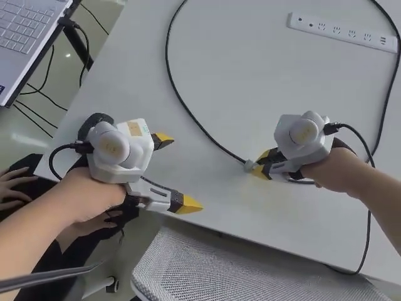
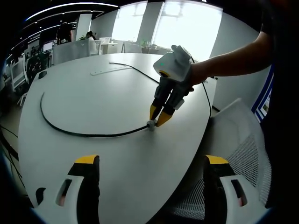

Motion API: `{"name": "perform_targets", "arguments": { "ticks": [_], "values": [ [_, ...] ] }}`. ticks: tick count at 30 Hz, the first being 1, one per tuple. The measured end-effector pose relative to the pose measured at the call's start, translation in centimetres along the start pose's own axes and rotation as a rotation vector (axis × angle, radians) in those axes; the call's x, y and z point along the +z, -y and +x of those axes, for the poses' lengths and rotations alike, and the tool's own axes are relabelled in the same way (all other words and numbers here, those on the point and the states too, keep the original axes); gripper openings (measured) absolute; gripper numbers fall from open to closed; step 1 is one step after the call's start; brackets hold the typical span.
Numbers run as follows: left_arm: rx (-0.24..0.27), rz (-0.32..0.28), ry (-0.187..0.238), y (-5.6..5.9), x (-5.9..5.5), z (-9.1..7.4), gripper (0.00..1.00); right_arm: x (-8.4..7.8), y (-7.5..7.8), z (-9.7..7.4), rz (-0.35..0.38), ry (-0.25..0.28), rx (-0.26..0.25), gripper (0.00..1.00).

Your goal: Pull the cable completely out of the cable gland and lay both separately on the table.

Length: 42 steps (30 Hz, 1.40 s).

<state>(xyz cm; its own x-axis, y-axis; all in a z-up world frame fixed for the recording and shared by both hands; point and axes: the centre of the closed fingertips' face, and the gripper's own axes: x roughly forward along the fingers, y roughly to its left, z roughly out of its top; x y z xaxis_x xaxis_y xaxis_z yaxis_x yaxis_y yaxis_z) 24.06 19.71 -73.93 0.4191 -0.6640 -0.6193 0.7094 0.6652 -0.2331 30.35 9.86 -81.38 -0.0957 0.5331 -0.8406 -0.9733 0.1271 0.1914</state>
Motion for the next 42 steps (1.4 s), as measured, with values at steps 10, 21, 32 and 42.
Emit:
{"name": "perform_targets", "arguments": {
  "ticks": [10,21,32,42],
  "values": [
    [0.004,0.023,0.04,0.5,2.3,0.7,0.92,0.0,-1.7,-1.8,-0.002,-0.001,0.025,0.06],
    [-0.037,0.081,0.047,3.2,5.0,2.2,0.91,0.2,-2.5,-4.9,-0.008,0.028,0.012,0.06],
    [-0.082,0.101,0.084,5.0,7.6,4.6,0.89,0.1,-4.1,-7.6,-0.037,0.041,0.01,0.06],
    [-0.143,0.085,0.105,6.2,8.6,6.3,0.79,0.8,-5.2,-9.4,-0.107,0.058,0.004,0.06]
  ]
}}
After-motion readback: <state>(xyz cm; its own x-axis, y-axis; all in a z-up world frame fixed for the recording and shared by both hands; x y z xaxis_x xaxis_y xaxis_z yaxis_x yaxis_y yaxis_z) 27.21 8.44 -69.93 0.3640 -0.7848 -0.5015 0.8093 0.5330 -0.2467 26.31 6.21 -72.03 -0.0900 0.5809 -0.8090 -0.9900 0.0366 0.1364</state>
